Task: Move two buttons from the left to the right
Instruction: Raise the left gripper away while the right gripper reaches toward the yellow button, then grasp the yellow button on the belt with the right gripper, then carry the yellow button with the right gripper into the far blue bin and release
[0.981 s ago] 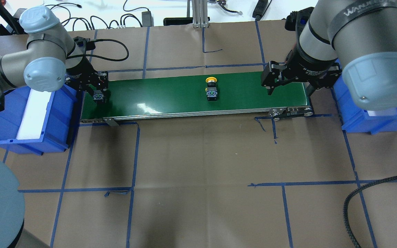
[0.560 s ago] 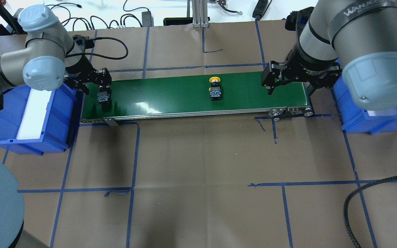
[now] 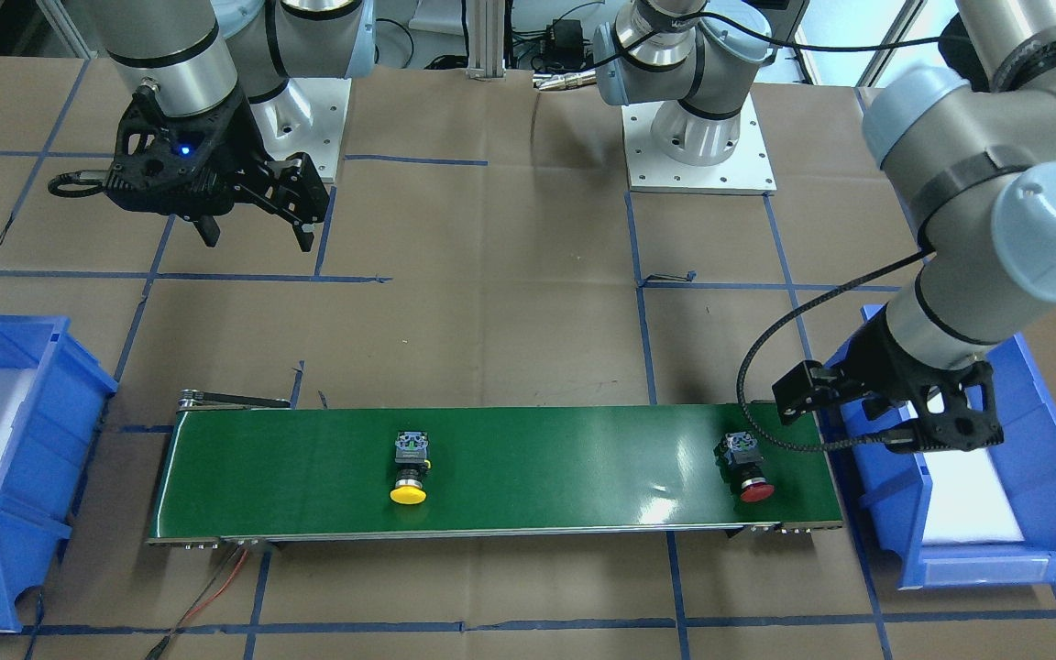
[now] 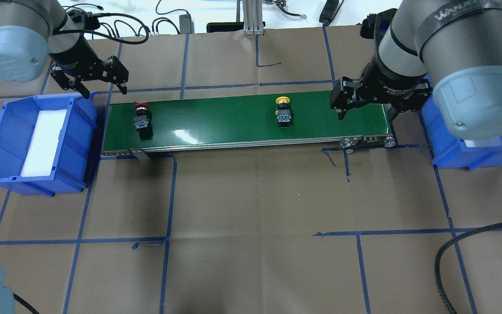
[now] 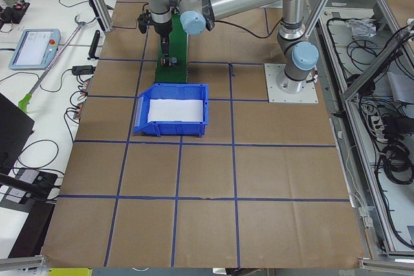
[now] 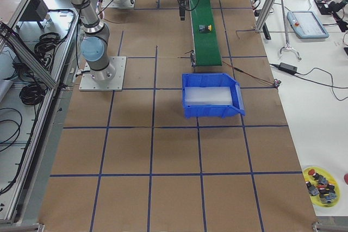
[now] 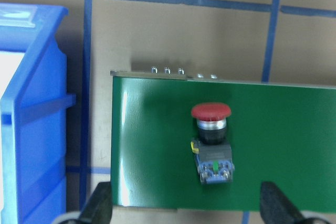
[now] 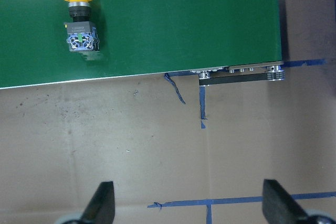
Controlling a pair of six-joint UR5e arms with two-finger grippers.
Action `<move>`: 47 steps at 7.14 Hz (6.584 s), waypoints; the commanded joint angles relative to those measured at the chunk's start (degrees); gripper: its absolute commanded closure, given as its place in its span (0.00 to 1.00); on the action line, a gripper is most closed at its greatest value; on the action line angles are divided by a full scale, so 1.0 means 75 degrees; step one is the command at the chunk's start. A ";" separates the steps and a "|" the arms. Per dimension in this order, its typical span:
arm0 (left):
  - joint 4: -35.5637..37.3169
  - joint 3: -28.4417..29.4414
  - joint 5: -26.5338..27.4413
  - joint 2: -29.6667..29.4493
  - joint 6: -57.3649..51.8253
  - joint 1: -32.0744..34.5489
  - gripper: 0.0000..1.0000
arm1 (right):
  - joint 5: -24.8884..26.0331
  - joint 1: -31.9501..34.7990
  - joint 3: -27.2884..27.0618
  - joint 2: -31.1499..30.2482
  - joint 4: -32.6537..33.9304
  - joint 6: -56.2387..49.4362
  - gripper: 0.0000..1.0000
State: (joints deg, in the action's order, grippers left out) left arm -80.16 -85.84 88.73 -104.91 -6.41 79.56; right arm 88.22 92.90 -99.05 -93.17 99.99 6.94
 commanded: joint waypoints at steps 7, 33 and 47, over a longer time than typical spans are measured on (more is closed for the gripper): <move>-0.1547 -0.0471 -0.0006 0.1624 0.0585 0.0865 0.01 | -0.0091 -0.0058 0.0221 0.2293 0.3086 0.0070 0.00; -0.0774 -0.0730 0.0005 0.1719 0.0550 0.0841 0.01 | -0.0053 -0.4615 0.0623 0.2600 0.2439 -0.6055 0.98; -0.0774 -0.0718 -0.0006 0.1719 0.0550 0.0830 0.01 | 0.0166 -0.4816 -0.1008 0.3247 0.4024 -0.6317 0.15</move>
State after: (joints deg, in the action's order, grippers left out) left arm -85.96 -91.23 88.68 -92.02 -2.28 85.78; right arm 89.42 56.78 -106.74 -68.74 130.24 -40.59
